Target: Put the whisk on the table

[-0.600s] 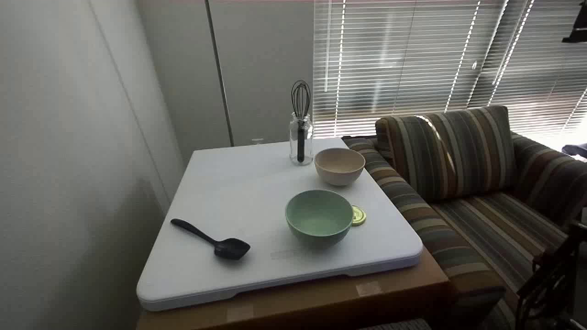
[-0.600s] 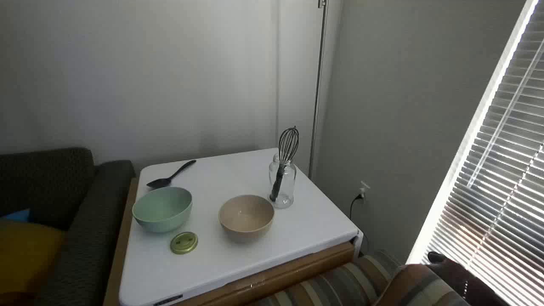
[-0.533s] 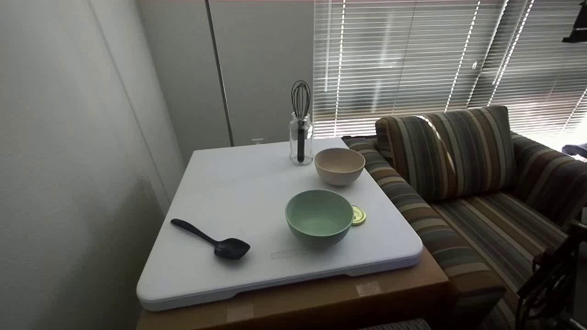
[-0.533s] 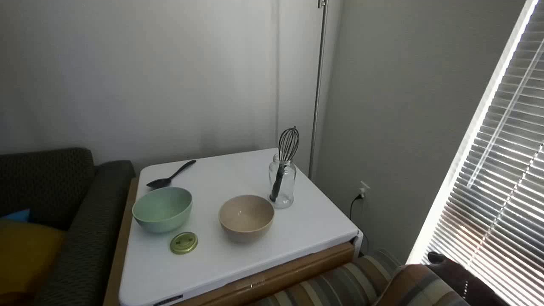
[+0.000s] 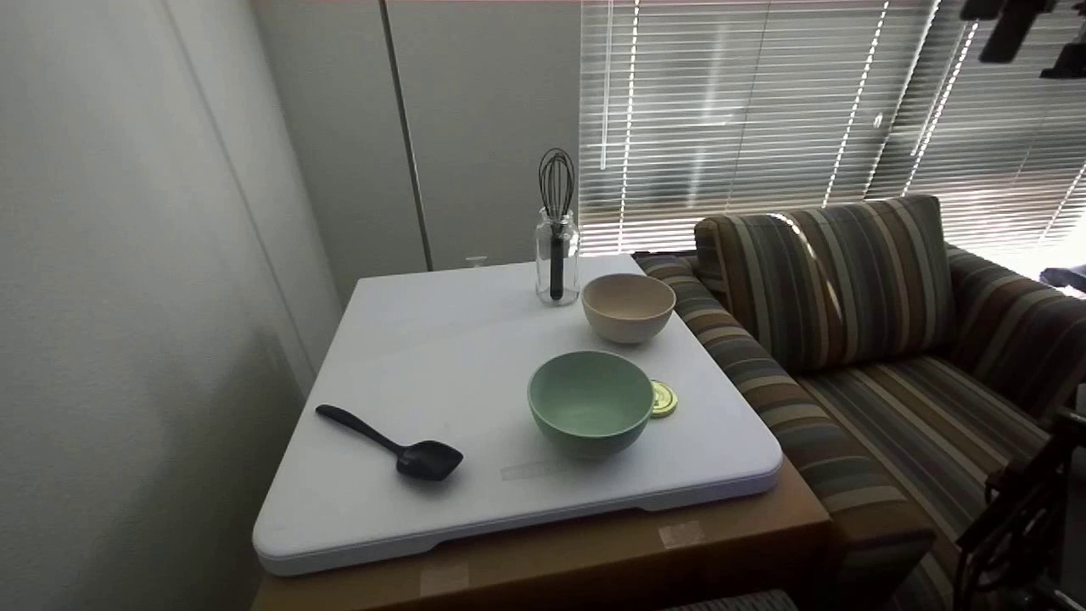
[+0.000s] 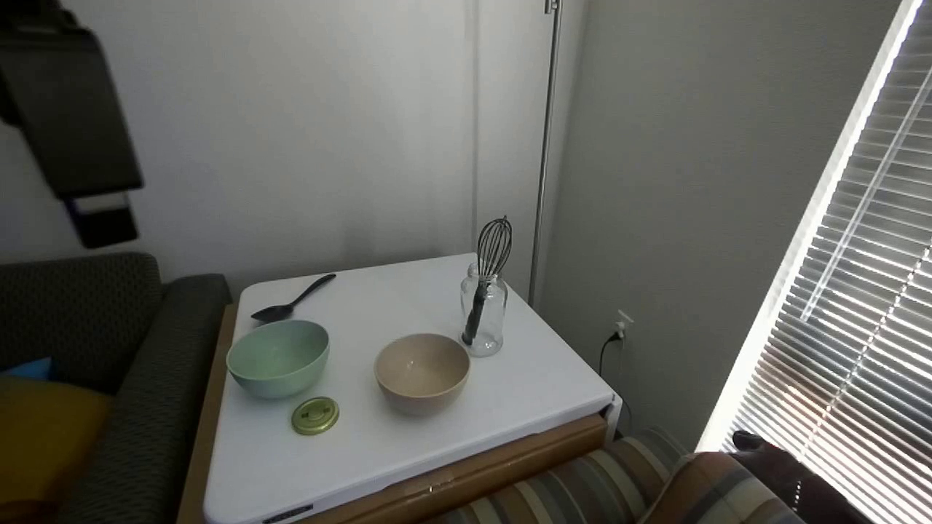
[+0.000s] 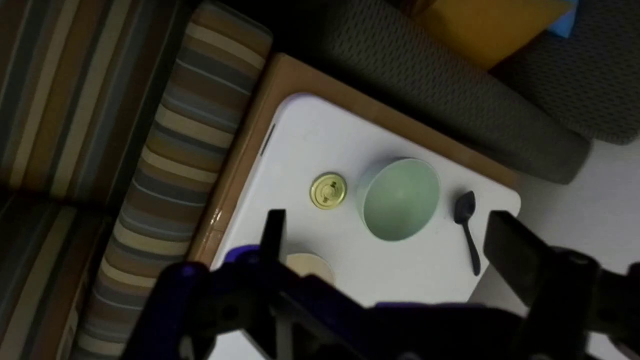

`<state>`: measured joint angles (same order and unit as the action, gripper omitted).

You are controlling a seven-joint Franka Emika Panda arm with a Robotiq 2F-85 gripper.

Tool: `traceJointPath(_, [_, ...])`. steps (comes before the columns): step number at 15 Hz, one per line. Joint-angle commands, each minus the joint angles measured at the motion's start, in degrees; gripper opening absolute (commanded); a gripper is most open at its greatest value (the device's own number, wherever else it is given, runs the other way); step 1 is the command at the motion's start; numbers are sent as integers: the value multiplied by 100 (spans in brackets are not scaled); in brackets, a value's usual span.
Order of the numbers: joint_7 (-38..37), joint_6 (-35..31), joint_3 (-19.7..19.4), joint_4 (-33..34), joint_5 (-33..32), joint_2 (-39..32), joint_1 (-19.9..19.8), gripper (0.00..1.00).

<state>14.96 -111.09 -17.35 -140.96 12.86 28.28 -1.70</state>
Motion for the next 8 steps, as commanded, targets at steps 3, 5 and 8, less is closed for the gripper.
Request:
traceJointPath(3, [383,-577,42,1443,1492,-1918,270,100])
traceJointPath(5, [446,-755,203,1983,1869,-2502,250,100])
traceJointPath(8, [536,-978,530,2802,2220,-3323,114,100])
